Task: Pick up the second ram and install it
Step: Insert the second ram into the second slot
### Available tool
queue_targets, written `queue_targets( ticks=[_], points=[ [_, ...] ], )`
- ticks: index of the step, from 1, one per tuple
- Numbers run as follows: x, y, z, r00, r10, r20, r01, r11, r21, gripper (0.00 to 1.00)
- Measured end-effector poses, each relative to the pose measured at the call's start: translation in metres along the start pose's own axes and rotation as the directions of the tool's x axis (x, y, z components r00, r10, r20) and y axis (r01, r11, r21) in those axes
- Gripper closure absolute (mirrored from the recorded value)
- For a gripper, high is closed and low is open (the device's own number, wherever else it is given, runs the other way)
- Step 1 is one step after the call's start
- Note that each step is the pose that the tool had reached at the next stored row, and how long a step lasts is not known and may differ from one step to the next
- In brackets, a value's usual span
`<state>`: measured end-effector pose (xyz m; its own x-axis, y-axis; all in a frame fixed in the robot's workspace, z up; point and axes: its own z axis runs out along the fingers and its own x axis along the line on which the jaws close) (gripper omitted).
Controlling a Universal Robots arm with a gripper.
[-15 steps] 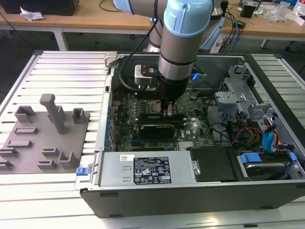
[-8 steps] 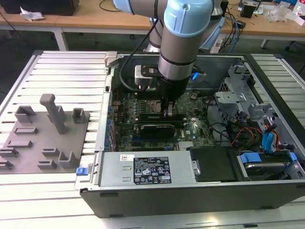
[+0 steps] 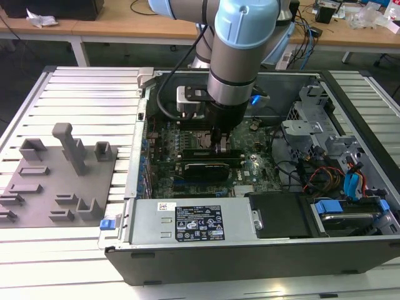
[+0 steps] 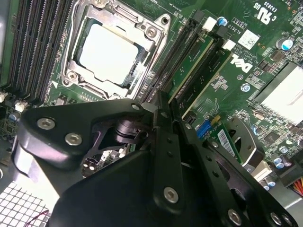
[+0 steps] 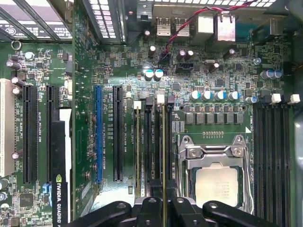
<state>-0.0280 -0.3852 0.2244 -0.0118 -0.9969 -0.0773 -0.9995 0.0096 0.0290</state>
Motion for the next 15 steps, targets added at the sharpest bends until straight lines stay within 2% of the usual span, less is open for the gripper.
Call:
queue_targets(
  ticks=[15],
  points=[
    [0.0001,-0.0012,0.0027,1.0000,-0.001,0.0004,0.001,1.0000,0.0001,0.85]
  ],
)
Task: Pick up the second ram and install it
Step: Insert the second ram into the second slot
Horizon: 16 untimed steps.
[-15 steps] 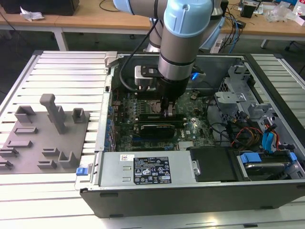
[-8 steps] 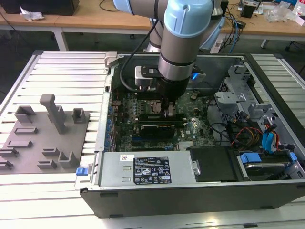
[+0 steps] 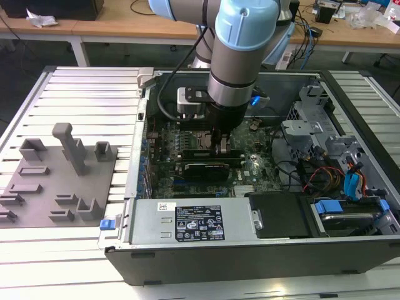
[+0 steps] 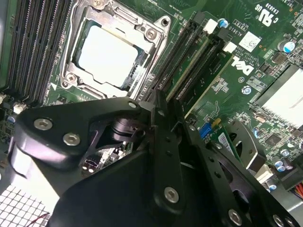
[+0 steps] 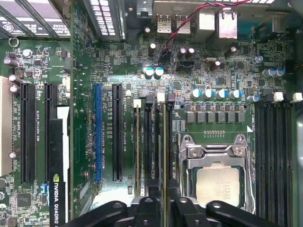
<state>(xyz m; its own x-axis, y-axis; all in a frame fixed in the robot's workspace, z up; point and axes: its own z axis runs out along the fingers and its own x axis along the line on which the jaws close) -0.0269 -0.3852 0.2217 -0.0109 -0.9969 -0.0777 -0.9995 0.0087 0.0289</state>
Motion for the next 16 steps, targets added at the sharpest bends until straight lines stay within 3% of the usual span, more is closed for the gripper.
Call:
queue_targets(
  ticks=[3,5,6,7,9,16],
  points=[
    [-0.0001,0.0002,-0.0025,1.0000,0.000,-0.0003,0.000,1.0000,-0.0001,0.78],
    [-0.0023,0.0006,-0.0156,1.0000,0.000,-0.0028,0.000,1.0000,-0.0001,0.78],
    [-0.0044,0.0007,-0.0204,1.0000,0.000,-0.0062,0.000,1.0000,0.0000,0.78],
    [-0.0071,0.0009,-0.0260,0.9999,0.001,-0.0123,-0.001,1.0000,0.0002,0.87],
    [-0.0104,0.0012,-0.0365,0.9997,0.001,-0.0252,-0.001,1.0000,0.0004,0.89],
    [-0.0107,0.0013,-0.0382,0.9995,0.001,-0.0302,-0.001,1.0000,0.0004,0.89]
  ],
)
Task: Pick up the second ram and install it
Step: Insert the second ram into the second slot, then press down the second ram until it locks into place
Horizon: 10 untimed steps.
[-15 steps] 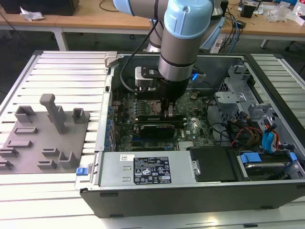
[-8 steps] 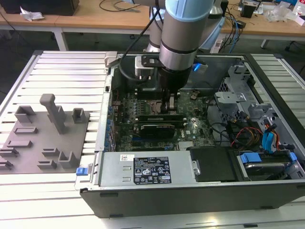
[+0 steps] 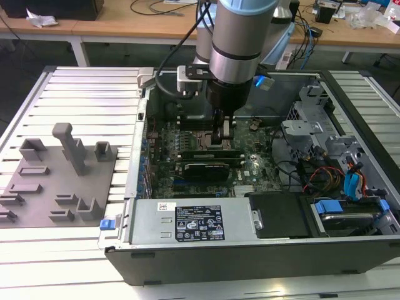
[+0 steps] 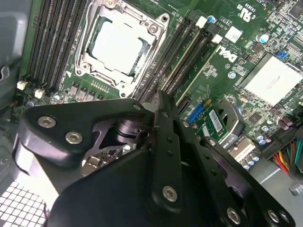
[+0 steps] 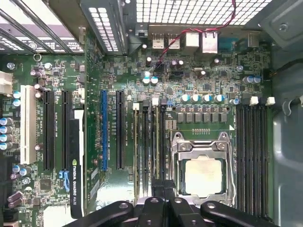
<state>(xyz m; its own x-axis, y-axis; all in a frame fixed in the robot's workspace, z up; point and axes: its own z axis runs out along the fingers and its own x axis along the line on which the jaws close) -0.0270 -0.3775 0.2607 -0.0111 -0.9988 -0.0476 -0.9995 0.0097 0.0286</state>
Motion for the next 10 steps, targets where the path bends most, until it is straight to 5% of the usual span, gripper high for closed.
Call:
queue_targets(
  ticks=[2,6,10],
  points=[
    [0.0000,-0.0003,-0.0001,1.0000,0.000,-0.0008,0.000,1.0000,0.0000,0.89],
    [-0.0018,-0.0436,0.0090,1.0000,0.001,-0.0011,-0.001,0.9999,-0.0115,0.89],
    [-0.0010,-0.0503,0.0271,1.0000,0.001,-0.0012,-0.001,0.9999,-0.0128,0.89]
  ],
)
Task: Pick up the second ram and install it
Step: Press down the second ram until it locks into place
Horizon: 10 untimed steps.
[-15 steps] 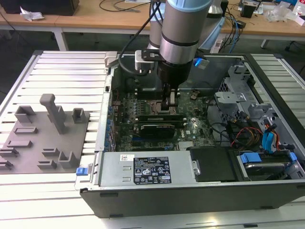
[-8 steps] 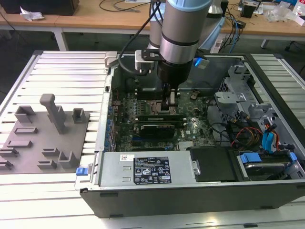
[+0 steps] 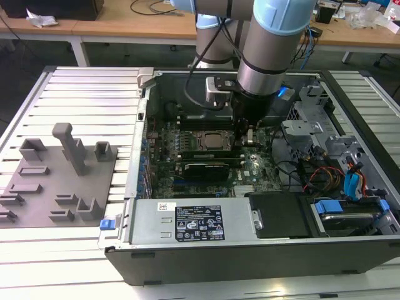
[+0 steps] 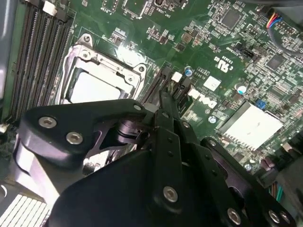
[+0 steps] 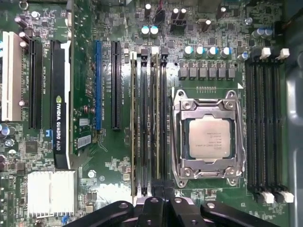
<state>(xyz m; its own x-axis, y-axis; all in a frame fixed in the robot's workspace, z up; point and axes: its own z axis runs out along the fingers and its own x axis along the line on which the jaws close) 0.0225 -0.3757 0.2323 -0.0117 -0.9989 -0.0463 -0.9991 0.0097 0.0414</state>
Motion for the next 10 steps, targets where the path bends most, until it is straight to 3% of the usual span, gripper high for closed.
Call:
queue_targets(
  ticks=[3,6,10],
  points=[
    [0.0023,-0.0002,0.0038,1.0000,0.000,-0.0004,0.000,1.0000,0.0000,0.89],
    [0.0022,0.0020,-0.0006,1.0000,0.000,-0.0003,0.000,1.0000,0.0036,0.89],
    [0.0023,0.0178,-0.0012,1.0000,-0.001,-0.0003,0.001,0.9999,0.0140,0.89]
  ],
)
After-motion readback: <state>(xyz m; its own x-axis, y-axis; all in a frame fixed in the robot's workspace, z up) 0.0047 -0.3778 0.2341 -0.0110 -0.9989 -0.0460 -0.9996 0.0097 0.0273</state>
